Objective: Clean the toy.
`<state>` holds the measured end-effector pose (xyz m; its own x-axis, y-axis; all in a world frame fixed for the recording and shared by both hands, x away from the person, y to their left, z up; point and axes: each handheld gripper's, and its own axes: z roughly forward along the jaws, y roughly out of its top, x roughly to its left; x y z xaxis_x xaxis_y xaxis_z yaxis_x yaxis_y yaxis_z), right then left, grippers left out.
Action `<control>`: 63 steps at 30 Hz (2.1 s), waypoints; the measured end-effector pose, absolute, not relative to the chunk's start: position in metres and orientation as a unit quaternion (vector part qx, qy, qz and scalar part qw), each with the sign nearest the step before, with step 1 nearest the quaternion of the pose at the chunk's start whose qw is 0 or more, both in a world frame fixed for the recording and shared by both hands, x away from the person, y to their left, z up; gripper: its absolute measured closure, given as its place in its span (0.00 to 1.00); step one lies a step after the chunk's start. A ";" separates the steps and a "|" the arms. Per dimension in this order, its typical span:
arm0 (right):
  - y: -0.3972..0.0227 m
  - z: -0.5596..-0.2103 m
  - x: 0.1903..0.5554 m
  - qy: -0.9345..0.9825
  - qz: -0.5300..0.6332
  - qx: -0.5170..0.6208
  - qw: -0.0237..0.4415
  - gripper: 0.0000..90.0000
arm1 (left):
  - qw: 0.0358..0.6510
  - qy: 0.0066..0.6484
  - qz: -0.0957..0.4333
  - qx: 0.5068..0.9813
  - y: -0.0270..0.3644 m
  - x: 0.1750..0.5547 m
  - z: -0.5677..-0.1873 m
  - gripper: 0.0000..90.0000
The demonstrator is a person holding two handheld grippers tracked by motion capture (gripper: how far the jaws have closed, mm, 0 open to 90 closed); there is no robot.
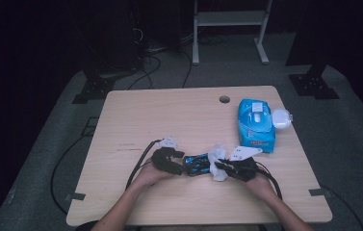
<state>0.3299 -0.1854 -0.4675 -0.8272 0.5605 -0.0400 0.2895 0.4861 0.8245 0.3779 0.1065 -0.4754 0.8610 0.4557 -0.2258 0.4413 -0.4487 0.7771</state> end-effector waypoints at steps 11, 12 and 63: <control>-0.182 -0.469 0.317 0.855 0.428 0.209 0.204 0.92 | 0.446 0.257 0.033 0.857 0.105 0.371 -0.472 0.26; -0.182 -0.469 0.316 0.855 0.429 0.206 0.206 0.92 | 0.444 0.259 0.028 0.857 0.105 0.371 -0.471 0.26; -0.190 -0.475 0.290 0.863 0.425 0.222 0.162 0.91 | 0.433 0.128 0.209 0.867 0.087 0.302 -0.465 0.44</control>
<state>0.2898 -0.1896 -0.4753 -0.8495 0.5198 -0.0904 0.2450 0.5404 0.8050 0.3022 0.0870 -0.4645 0.8802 0.4025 0.2516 0.0404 -0.5918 0.8051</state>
